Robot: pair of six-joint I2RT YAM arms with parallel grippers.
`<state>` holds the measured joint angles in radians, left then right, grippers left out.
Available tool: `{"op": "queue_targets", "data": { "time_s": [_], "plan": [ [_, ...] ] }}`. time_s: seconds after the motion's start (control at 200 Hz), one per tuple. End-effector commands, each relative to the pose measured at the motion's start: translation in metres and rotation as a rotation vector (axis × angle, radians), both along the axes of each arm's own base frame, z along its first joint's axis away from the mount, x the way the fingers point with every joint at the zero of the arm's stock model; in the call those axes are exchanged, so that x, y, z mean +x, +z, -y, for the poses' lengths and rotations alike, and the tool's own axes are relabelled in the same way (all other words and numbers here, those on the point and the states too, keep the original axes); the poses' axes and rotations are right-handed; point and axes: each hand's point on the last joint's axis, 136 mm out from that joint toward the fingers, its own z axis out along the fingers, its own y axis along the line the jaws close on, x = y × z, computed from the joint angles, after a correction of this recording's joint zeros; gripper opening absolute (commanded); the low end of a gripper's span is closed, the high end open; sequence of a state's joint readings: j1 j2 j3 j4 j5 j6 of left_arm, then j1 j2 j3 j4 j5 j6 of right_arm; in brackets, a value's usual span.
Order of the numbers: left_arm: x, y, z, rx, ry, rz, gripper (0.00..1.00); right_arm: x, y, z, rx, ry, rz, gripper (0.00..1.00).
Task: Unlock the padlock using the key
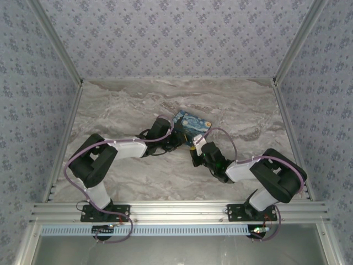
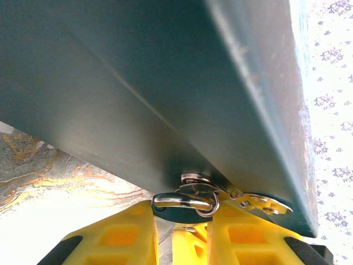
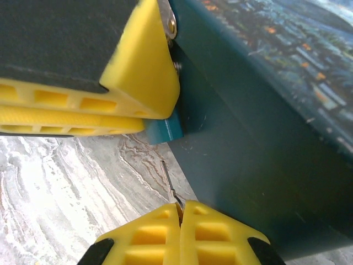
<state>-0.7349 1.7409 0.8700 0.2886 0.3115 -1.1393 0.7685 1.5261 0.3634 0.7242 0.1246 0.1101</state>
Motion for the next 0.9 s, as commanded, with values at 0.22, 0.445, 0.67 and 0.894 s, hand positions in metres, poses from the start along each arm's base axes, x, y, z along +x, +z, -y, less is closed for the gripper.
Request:
{"op": "queue_targets", "data": {
  "time_s": [0.22, 0.445, 0.67, 0.894],
  "plan": [
    [0.006, 0.04, 0.011, -0.1, -0.013, 0.053, 0.23, 0.005, 0.014, 0.0, 0.04, -0.003, 0.051, 0.0],
    [0.005, 0.038, 0.011, -0.1, -0.012, 0.048, 0.23, 0.008, 0.016, 0.003, 0.059, -0.021, 0.054, 0.0],
    [0.006, 0.037, 0.011, -0.102, -0.009, 0.044, 0.23, 0.01, 0.015, 0.006, 0.055, -0.036, 0.052, 0.0],
    [0.006, 0.036, 0.011, -0.103, -0.008, 0.039, 0.23, 0.012, 0.018, 0.007, 0.074, -0.045, 0.062, 0.0]
  ]
}}
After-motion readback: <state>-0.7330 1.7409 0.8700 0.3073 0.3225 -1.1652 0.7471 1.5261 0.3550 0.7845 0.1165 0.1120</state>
